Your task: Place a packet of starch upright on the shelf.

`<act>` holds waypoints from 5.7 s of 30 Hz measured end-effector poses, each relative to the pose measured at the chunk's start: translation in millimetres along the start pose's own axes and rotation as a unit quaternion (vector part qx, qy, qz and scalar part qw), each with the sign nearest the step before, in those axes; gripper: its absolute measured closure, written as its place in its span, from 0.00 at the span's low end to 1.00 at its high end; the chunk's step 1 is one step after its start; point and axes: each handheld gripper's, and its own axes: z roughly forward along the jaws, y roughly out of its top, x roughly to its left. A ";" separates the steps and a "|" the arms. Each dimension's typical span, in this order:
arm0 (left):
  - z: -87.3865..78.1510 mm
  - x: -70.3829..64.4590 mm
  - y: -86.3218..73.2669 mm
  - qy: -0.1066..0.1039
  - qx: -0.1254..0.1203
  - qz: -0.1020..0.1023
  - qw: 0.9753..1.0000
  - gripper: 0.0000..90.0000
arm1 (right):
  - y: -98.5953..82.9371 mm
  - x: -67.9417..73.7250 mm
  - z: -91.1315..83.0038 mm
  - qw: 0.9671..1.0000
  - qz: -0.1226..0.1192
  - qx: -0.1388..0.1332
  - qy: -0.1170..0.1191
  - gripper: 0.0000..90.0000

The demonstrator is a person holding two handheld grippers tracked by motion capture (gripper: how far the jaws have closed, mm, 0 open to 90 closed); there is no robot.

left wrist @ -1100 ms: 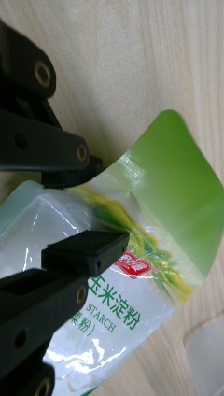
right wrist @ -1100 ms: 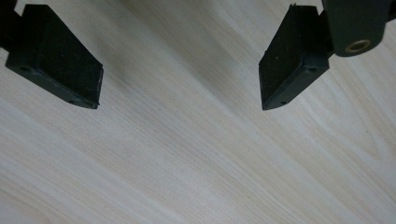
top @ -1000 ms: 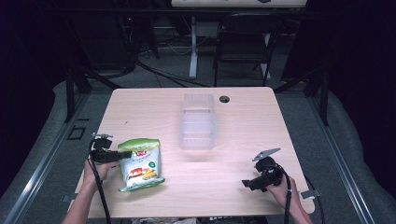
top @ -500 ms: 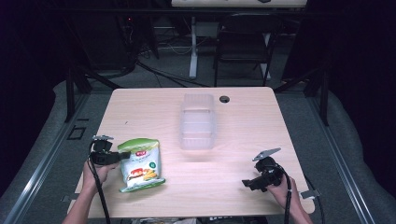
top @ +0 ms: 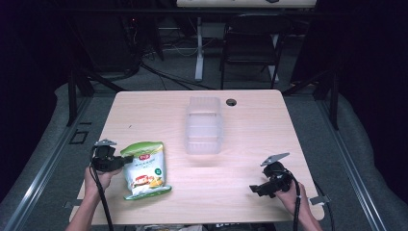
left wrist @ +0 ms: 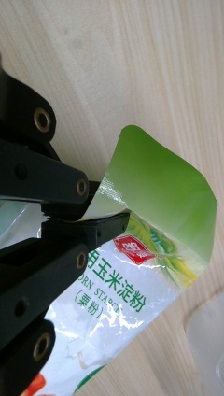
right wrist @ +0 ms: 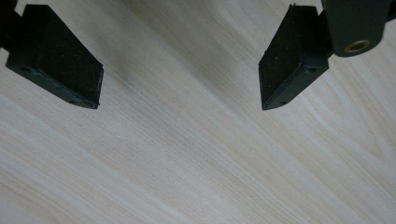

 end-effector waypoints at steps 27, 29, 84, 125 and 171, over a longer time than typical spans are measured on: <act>-30.6 -9.2 12.4 -0.043 -0.036 -0.017 0.998 1.00 | 0.0 0.3 1.3 1.000 0.002 -0.002 0.006 0.15; -31.3 -9.7 12.8 -0.044 -0.040 -0.016 0.998 1.00 | 0.0 0.3 1.3 1.000 0.003 -0.002 0.006 0.15; -83.3 -58.6 68.5 -0.012 -0.125 0.164 0.978 1.00 | 0.0 -0.4 -1.0 1.000 -0.001 -0.005 -0.004 0.15; -72.0 -79.0 144.6 -0.016 -0.150 0.201 0.968 1.00 | -0.6 -1.6 -1.6 1.000 0.005 -0.011 -0.005 0.15; 7.7 -138.7 183.1 -0.073 -0.173 0.292 0.938 1.00 | -0.8 -2.5 -2.2 1.000 0.004 -0.008 -0.001 0.15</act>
